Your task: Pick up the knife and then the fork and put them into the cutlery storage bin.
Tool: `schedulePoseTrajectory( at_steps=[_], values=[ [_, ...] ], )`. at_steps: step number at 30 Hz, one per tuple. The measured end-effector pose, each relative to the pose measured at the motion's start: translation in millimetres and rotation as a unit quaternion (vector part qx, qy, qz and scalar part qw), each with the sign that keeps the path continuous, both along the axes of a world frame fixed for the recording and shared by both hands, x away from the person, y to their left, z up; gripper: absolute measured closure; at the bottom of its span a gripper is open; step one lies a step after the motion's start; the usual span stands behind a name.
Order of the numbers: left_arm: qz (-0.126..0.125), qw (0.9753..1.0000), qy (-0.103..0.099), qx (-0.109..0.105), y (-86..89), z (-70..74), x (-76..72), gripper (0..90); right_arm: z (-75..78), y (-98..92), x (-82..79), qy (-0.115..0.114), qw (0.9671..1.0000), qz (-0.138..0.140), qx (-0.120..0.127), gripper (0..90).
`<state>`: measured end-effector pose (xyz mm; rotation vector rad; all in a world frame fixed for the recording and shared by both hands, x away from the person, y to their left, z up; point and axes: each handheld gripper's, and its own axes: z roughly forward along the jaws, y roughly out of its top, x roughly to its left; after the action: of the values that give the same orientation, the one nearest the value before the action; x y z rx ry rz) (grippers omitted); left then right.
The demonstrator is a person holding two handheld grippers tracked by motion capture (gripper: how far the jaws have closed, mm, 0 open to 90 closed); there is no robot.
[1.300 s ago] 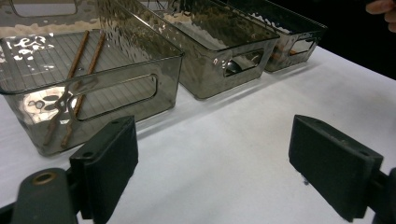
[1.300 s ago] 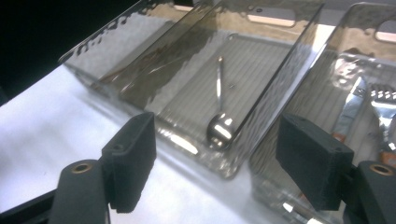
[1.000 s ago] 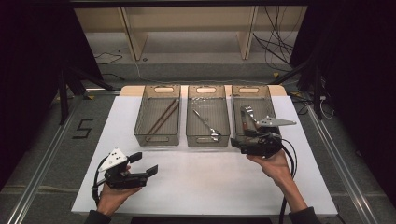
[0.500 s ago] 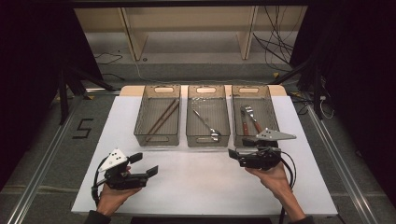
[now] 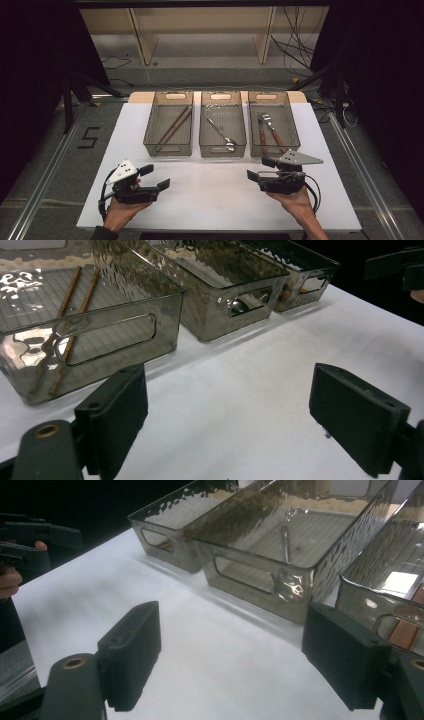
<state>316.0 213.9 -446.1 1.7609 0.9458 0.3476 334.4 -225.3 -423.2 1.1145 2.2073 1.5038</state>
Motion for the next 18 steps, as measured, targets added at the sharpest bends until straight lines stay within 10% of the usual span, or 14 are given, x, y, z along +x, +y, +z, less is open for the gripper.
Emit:
schedulePoseTrajectory(
  at_steps=[18],
  values=[
    [-0.010, 0.9999, 0.007, -0.002, -1.7, -1.1, -5.6, 15.4, -14.8, -3.2, -22.9, -0.021, 0.9998, 0.003, -0.003, 20.1]
  ],
)
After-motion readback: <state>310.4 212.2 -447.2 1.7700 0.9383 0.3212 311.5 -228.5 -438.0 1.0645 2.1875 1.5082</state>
